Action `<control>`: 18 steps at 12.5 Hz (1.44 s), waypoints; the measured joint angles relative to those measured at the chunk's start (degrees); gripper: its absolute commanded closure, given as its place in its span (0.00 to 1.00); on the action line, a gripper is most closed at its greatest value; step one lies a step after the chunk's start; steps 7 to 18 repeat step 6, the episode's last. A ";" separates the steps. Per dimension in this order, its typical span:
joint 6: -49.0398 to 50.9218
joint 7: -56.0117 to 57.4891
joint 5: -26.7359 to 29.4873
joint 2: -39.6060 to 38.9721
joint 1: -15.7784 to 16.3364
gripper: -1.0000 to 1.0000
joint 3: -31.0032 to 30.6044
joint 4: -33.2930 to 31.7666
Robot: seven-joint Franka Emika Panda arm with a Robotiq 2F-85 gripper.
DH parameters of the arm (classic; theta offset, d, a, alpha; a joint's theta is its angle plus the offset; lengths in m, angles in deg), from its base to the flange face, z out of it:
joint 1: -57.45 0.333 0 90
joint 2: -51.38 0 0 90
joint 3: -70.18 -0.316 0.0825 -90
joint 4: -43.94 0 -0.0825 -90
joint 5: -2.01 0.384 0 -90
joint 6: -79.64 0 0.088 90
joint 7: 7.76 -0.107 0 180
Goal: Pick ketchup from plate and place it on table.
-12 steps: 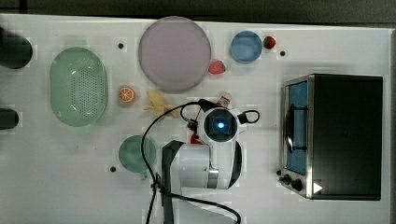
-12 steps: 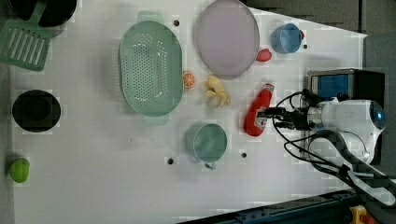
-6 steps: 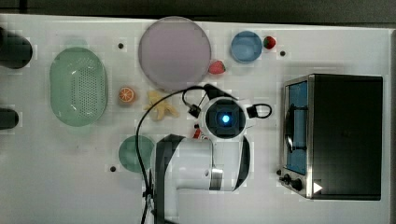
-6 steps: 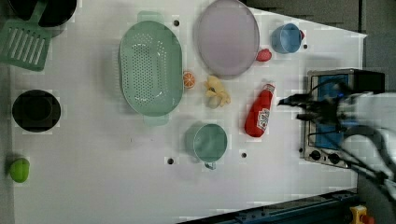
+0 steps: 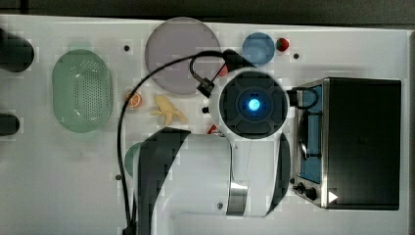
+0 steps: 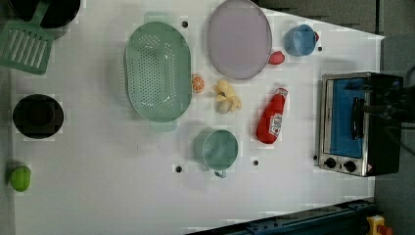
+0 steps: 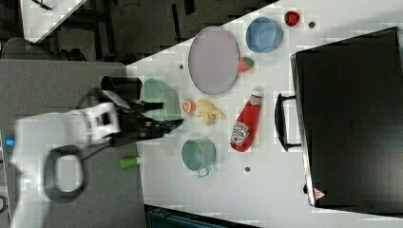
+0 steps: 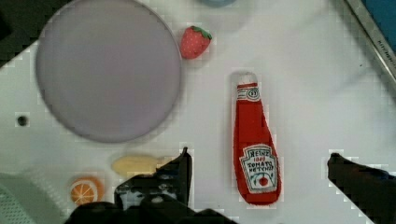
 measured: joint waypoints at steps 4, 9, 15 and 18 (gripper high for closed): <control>12.79 -4.48 -0.40 1.37 0.35 0.00 -0.21 9.85; 17.59 -5.50 0.10 1.30 0.34 0.00 -0.07 13.54; 17.59 -5.50 0.10 1.30 0.34 0.00 -0.07 13.54; 17.59 -5.50 0.10 1.30 0.34 0.00 -0.07 13.54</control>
